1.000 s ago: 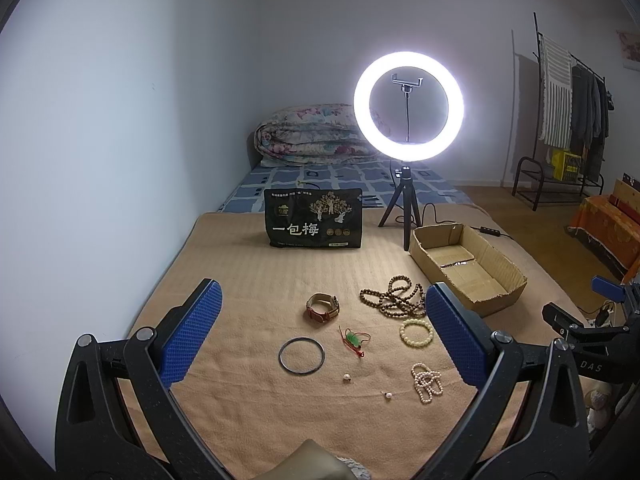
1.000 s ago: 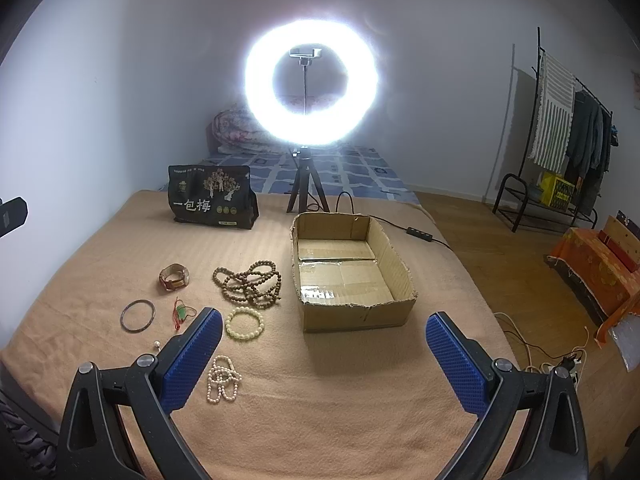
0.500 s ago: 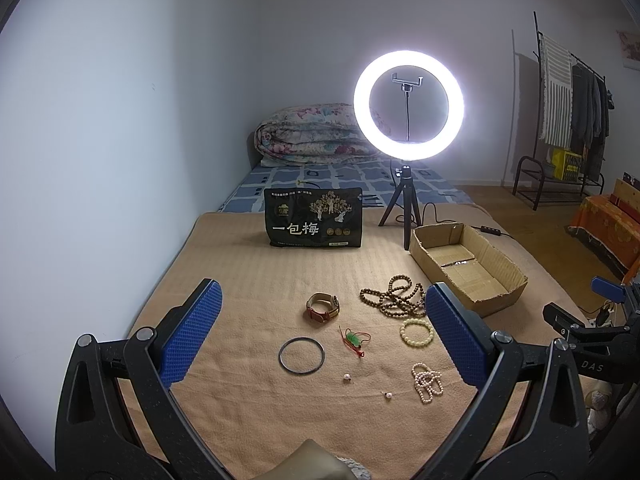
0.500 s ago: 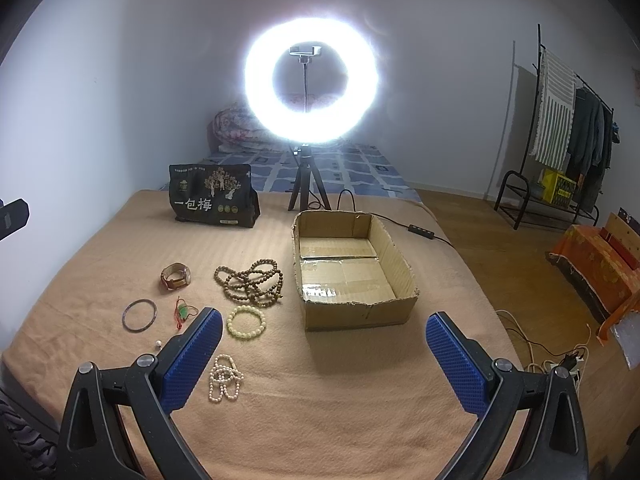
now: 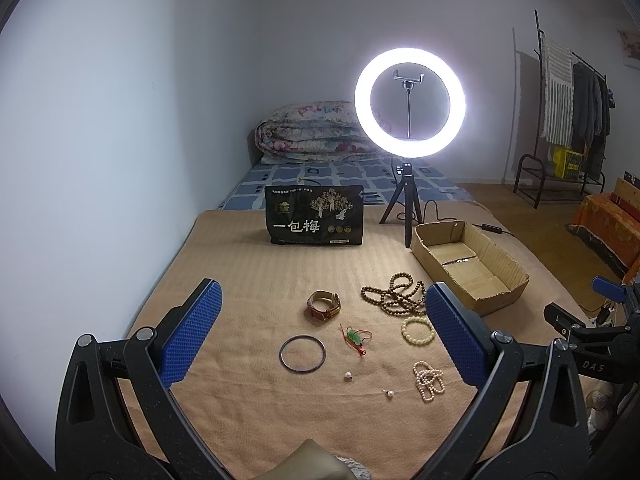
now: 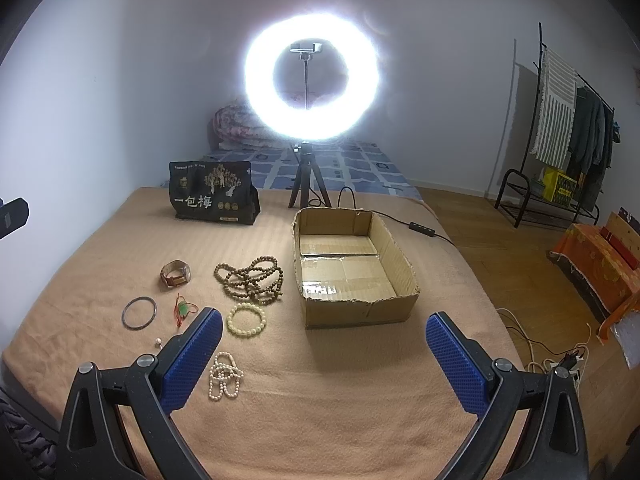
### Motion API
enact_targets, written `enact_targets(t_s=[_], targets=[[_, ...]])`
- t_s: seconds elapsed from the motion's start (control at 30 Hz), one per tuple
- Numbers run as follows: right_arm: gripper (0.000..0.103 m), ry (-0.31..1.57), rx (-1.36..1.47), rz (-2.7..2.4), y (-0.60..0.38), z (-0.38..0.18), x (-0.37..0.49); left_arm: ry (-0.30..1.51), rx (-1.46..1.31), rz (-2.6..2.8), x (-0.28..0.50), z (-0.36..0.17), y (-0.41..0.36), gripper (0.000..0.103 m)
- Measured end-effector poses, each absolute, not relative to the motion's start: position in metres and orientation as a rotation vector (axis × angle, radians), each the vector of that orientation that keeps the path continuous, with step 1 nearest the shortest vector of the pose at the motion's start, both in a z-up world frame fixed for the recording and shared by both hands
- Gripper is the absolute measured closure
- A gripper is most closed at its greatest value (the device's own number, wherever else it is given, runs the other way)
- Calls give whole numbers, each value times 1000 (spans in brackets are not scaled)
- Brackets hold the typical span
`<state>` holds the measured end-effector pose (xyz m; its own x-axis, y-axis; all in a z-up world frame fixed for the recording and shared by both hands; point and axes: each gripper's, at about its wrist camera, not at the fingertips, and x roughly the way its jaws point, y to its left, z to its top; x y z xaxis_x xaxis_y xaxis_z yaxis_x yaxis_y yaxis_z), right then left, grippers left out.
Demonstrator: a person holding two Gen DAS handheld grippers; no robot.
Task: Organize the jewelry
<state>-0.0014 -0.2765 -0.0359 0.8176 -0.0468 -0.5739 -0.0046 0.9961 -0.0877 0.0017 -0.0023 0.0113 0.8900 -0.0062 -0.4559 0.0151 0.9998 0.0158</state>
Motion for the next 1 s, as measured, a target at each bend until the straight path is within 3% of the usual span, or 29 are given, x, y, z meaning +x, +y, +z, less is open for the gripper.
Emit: enact_targets(t_s=[1.0], targets=[[0, 654, -123, 0, -256, -45, 15, 624, 87, 64, 32, -24, 33, 0]])
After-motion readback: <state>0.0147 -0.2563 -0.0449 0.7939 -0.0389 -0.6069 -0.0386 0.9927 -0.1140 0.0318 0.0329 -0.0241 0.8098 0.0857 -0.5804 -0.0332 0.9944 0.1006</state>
